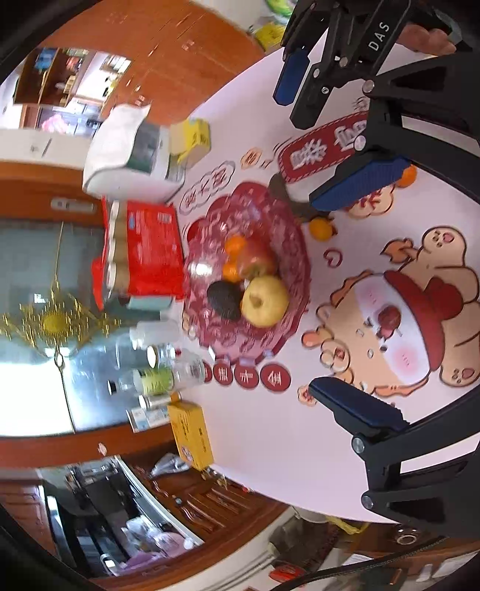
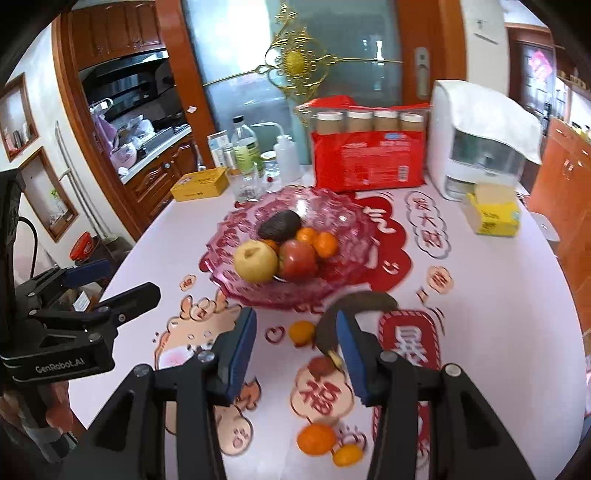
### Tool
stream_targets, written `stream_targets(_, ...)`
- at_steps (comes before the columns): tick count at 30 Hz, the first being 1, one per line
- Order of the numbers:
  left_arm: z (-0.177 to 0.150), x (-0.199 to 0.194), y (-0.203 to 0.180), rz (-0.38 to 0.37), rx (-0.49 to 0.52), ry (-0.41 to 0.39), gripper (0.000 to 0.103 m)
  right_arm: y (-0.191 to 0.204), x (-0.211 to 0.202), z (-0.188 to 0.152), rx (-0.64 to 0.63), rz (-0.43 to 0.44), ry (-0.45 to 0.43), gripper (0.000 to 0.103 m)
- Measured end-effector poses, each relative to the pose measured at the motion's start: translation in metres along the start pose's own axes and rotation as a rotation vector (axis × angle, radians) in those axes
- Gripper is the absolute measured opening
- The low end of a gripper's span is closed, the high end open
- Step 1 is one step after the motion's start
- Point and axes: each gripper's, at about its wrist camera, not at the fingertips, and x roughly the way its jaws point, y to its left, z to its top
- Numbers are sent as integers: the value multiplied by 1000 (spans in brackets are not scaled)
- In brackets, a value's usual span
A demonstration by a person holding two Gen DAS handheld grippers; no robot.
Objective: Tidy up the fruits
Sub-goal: 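Withdraw both grippers from the bowl toward the oranges on the cloth, then close the left gripper on a large orange while the right gripper grasps a mandarin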
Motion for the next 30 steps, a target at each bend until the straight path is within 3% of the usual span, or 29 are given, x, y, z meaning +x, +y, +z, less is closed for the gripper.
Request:
stream_targets(6, -23, 9, -39, -66, 93, 13, 91, -20, -16, -43, 45, -71, 7, 46)
stream_targets(14, -58, 48, -81, -143, 204, 110, 91, -48, -10, -102, 151, -116, 84, 46)
stream_targets(24, -96, 103, -112, -237, 253, 258, 91, -61, 19, -162, 215, -109, 169, 46)
stream_targets(30, -103, 119, -115, -269, 240, 277, 91, -56, 41, -180, 185, -100, 181, 46)
